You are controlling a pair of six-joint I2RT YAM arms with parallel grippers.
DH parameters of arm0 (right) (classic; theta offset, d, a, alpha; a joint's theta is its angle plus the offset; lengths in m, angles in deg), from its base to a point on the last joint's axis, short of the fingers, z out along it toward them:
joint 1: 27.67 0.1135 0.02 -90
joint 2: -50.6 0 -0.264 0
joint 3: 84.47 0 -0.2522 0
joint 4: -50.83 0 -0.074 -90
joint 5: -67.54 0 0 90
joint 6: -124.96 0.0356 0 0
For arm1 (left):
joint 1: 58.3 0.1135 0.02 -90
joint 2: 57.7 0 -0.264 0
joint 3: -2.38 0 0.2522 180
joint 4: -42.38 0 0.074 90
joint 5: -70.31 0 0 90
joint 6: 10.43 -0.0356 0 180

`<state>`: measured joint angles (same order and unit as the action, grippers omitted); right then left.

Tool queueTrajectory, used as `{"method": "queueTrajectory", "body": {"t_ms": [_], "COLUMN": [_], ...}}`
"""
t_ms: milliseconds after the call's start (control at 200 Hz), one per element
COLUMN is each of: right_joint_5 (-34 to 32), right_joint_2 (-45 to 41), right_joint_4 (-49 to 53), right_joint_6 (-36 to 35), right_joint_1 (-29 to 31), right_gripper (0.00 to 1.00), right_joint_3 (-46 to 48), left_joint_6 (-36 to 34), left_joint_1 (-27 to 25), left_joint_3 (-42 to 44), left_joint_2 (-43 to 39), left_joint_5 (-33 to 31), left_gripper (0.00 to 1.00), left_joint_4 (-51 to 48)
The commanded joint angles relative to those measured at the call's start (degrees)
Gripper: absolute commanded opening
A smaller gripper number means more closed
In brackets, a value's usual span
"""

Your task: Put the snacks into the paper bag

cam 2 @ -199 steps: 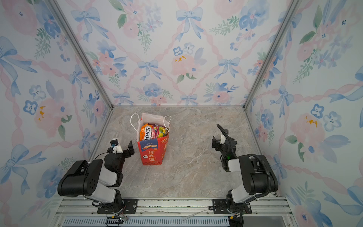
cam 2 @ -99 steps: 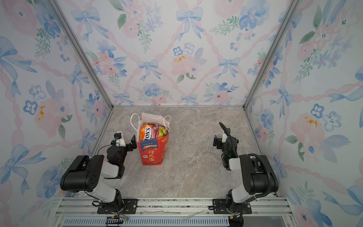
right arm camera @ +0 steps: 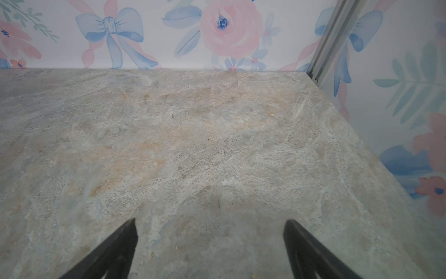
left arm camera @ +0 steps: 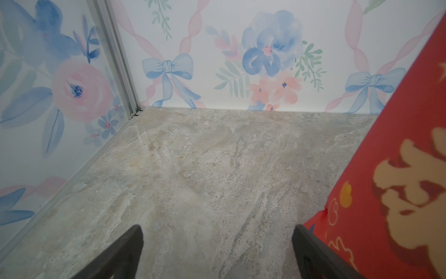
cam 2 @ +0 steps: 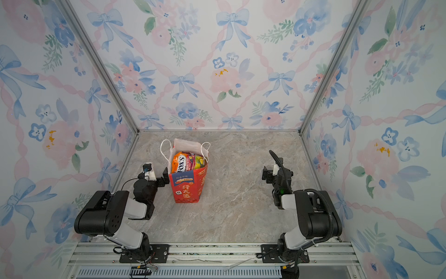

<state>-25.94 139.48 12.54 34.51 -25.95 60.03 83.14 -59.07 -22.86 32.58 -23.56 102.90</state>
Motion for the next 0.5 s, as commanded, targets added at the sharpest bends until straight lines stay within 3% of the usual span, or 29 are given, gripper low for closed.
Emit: {"method": "queueTrajectory", "body": {"t_ms": [0,495], "right_joint_5": [-0.47,-0.46], "right_joint_2": [-0.20,-0.20], "right_joint_4": [0.16,0.23], "right_joint_6": [0.45,0.45], "right_joint_1": [0.55,0.56], "right_gripper": [0.97,0.96], "right_joint_3": [-0.76,-0.76], "left_joint_6": [-1.30,-1.27], "left_joint_1": [-0.28,-0.28], "left_joint_3": [-0.45,-0.69], "left_joint_2": [-0.06,-0.14], "left_joint_5": [-1.52,-1.75], "left_gripper": [0.98,0.98], "left_joint_4": [-0.32,-0.90]}}
